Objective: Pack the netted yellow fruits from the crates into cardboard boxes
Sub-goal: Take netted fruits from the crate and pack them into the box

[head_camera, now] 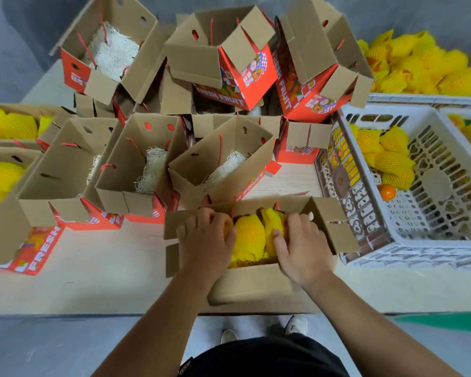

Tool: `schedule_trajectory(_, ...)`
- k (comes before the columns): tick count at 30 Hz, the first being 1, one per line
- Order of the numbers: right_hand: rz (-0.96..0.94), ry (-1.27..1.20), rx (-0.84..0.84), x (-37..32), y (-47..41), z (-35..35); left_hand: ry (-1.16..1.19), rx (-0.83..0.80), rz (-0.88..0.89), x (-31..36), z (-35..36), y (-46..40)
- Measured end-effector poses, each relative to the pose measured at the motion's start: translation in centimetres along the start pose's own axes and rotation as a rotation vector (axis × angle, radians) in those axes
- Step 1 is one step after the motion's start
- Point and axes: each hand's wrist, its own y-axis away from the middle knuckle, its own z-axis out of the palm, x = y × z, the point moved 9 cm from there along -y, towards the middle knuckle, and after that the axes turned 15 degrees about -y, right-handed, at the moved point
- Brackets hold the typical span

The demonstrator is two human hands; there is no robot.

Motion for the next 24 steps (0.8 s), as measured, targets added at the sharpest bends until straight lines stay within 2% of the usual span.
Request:
schedule_trajectory(2, -0.002, 0.009, -0.017, 0.1, -0.8, 0.2, -0.006, -0.010, 0.082, -0.1, 1.1, 0.7)
schedule_trajectory(5, 0.003, -0.024, 0.003, 0.2, -1.3, 0.0, 0.140, 0.062, 0.131, -0.4, 0.5, -0.3)
schedule_trajectory(7, -0.024, -0.053, 0.063, -0.1, -0.7, -0.5, 0.308, 0.126, 0.032, -1.9, 0.2, -0.3)
schedule_trajectory(9, -0.071, -0.074, 0.108, -0.5, 0.1, -1.1, 0.371, 0.146, -0.194, -4.1, 1.0, 1.1)
schedule_trajectory(10, -0.099, -0.066, 0.095, -0.6, 0.2, -1.2, 0.425, 0.093, -0.315, -5.0, 2.2, 2.0)
schedule_trajectory(12, -0.139, -0.099, 0.039, -0.7, 0.0, -1.0, 0.658, -0.135, -0.474, -5.4, 5.4, 3.5)
schedule_trajectory(14, -0.143, -0.309, 0.058, -0.7, -0.2, -2.0, 0.778, -0.332, -0.477, -4.8, 7.6, 3.7)
schedule_trajectory(16, -0.132, -0.488, 0.168, -0.1, -0.2, -3.9, 0.695, -0.408, -0.413, -5.0, 8.0, 3.1)
schedule_trajectory(18, -0.104, -0.345, 0.272, 1.8, -0.7, -5.6, 0.695, -0.480, -0.407, -5.0, 8.3, 2.9)
schedule_trajectory(19, -0.025, -0.219, 0.258, 3.6, -1.3, -5.8, 0.712, -0.501, -0.421, -4.9, 8.7, 2.8)
schedule_trajectory(20, 0.115, -0.158, 0.160, 5.8, -2.1, -5.1, 0.701, -0.513, -0.439, -4.9, 9.1, 2.8)
schedule_trajectory(22, 0.421, -0.207, -0.133, 9.3, -2.4, -2.6, 0.584, -0.533, -0.514, -4.9, 9.9, 2.4)
schedule_trajectory(23, 0.512, -0.244, -0.253, 9.9, -2.2, -1.6, 0.529, -0.545, -0.561, -5.1, 9.9, 2.4)
schedule_trajectory(24, 0.545, -0.271, -0.295, 10.0, -2.3, -1.2, 0.513, -0.548, -0.577, -5.2, 9.7, 2.4)
